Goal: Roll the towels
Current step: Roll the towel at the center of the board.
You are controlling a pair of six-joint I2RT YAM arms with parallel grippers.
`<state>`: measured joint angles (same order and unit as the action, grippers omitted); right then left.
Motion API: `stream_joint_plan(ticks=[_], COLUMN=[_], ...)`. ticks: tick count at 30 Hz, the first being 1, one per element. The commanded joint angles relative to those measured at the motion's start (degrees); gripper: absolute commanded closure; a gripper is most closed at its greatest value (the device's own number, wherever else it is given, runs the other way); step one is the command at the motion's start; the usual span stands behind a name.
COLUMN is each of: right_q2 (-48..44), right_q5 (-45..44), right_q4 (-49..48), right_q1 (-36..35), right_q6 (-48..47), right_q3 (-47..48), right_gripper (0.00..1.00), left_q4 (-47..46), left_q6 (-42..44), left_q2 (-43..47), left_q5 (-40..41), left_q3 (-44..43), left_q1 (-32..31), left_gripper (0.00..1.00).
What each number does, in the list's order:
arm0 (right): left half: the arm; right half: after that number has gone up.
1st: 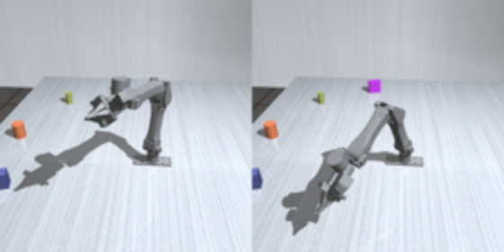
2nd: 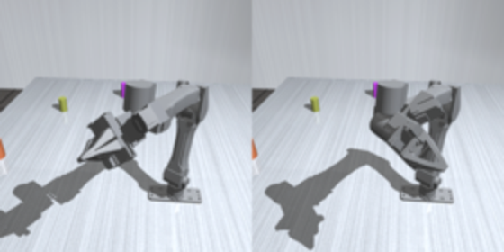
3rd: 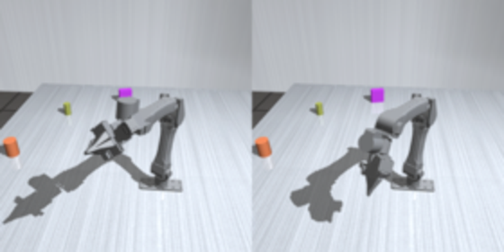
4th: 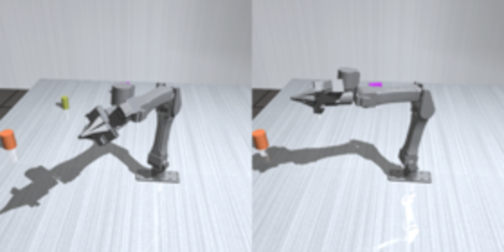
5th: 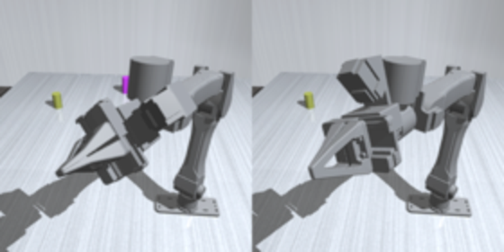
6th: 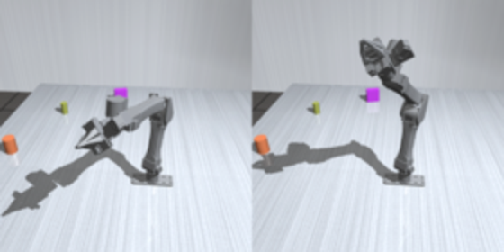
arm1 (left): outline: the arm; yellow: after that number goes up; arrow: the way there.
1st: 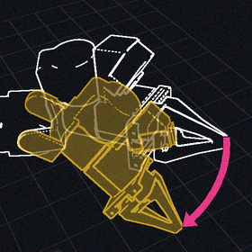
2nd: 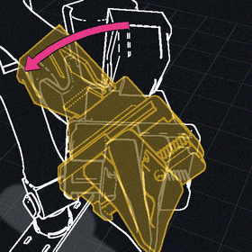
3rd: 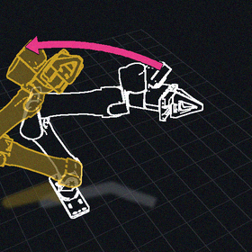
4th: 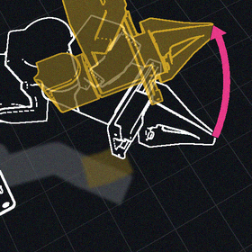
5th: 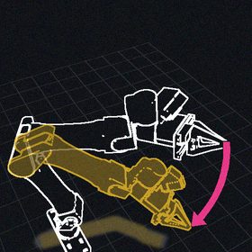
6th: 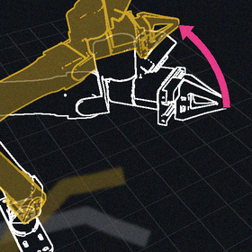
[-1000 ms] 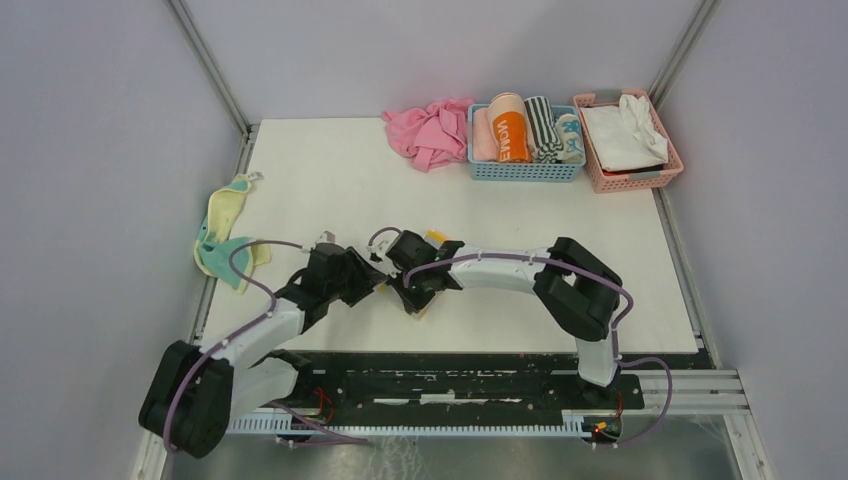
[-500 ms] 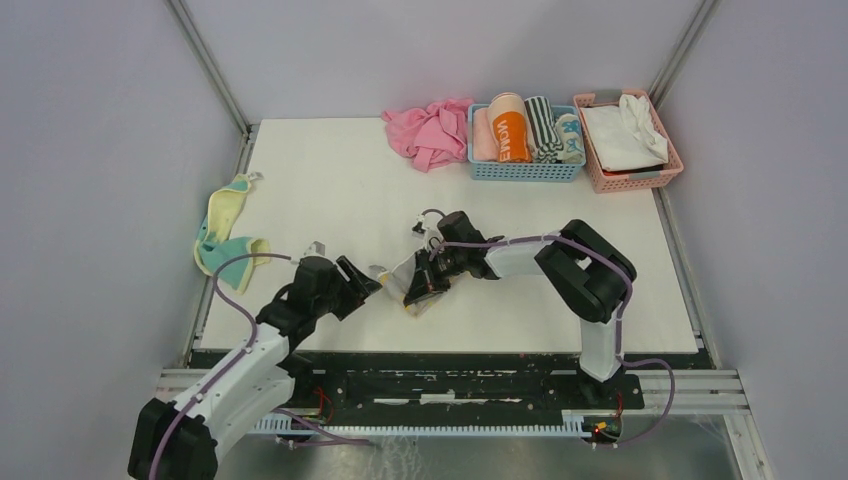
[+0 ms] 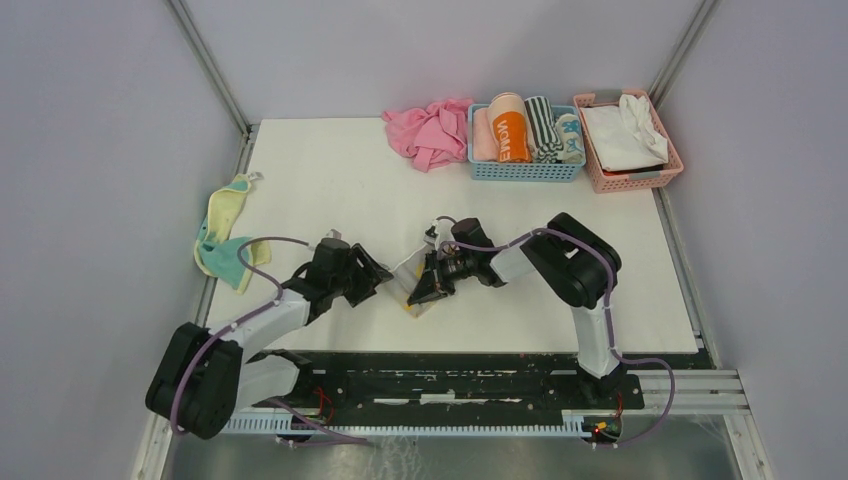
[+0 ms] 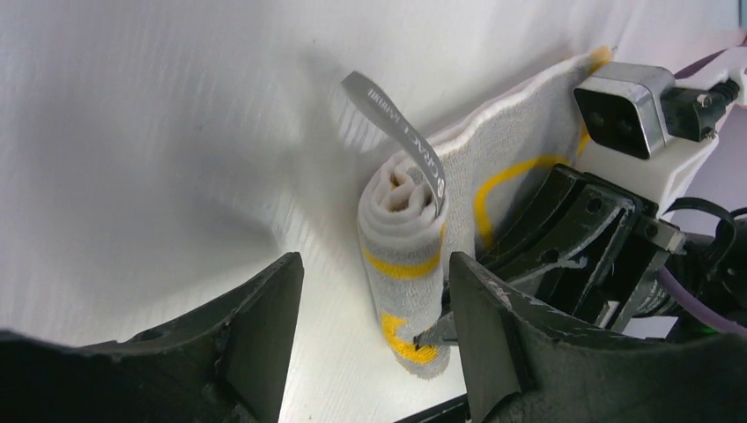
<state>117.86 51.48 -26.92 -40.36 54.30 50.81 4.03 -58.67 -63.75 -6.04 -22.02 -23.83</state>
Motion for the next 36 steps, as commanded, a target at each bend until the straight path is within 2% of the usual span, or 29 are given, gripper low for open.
stream_joint_plan(ticks=[1,6,11,13,15,20,24,30,36], right_q2=[1.55,1.68,1.22,0.91,0.65,1.01,1.23,3.00,3.08], right_q5=[0.47,0.60,1.75,1.90,2.12,2.54,1.73,0.54,-1.67], right_q4=[-4.47,-6.48,-11.53,-12.47,-12.53,-17.20,-17.67,-16.20,-7.27], right_q1=[0.29,1.21,2.29,2.45,2.54,3.32,4.27,5.29,5.64], right_q6=[0.23,1.56,5.17,6.22,6.74,10.53,11.44,10.70,4.18], right_q3=[-0.79,-2.14,-4.37,-5.10,-5.48,-7.01,-8.31,-9.52,-9.47], right_gripper=[1.00,1.00,1.00,1.00,1.00,1.00,1.00,1.00,1.00], left_q4=[-6.23,-4.75,-1.80,-0.70,0.72,4.59,5.24,-2.74,-15.83], left_q6=[-0.03,2.60,4.67,5.28,5.78,5.82,4.97,3.84,1.90], left_q2=[-5.14,-10.82,-11.40,-10.43,-8.65,-1.45,4.86,8.05,0.49], left_q5=[1.15,2.24,5.73,6.57,7.04,8.33,6.91,0.35,-4.60], left_q3=[-3.14,-5.48,-5.55,-5.74,-6.06,-5.32,-2.85,3.88,6.71], left_q1=[-0.29,-0.27,-0.19,-0.12,-0.10,-0.02,0.06,0.07,0.00], left_gripper=[0.32,0.45,0.76,0.79,0.73,0.48,0.34,0.28,0.28])
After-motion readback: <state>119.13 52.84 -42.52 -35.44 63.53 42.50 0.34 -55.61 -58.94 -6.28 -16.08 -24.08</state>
